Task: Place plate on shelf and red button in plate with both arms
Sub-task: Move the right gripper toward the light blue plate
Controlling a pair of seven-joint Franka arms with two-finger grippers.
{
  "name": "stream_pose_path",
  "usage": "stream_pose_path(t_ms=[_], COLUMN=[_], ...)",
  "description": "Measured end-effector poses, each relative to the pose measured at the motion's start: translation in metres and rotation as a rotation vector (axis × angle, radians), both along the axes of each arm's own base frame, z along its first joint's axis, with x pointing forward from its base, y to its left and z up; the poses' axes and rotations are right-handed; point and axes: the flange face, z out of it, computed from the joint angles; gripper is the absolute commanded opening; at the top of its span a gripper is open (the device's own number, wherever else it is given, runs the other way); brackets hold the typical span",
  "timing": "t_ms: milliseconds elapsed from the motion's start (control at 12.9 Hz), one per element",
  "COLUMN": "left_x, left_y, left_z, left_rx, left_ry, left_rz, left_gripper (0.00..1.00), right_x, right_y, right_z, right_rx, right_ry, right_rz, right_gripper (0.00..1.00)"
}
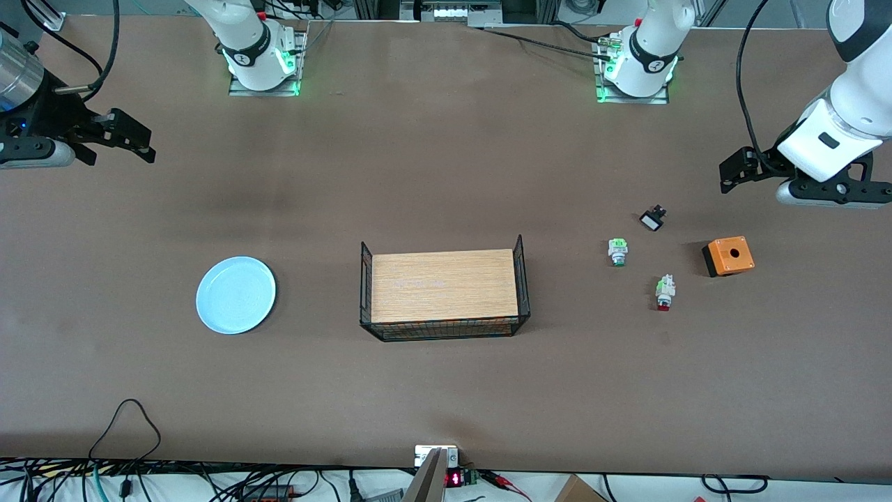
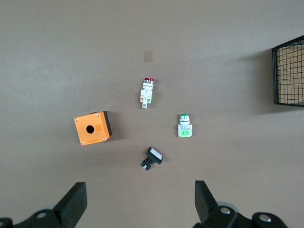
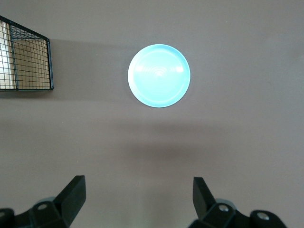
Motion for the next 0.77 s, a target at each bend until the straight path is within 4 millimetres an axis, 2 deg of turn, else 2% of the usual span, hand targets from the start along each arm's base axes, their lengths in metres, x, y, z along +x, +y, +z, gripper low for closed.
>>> stream_pose_path(t_ms=[387,619,773], left_x=[0.000,0.001,0.000], left_y=[0.004,0.004,0.004], left_z=[-0.001,-0.001,-0.001], left_rx=[-0.001,-0.001,0.000], left_ry=[0.001,0.001,0.010], left_rz=[0.007,0.007,0.008], left_gripper=[1.00,1.00,1.00], right_x=[-0.001,0.004,0.013], right_y=[-0.002,-0.002,-0.003], right_z=[-0.005,-0.030,-0.056], right_rx=[-0.001,0.000,0.008], right_ry=[0.026,0.076,0.120], right_rz=[-0.003,0.027,0.146], right_gripper=[1.00,1.00,1.00])
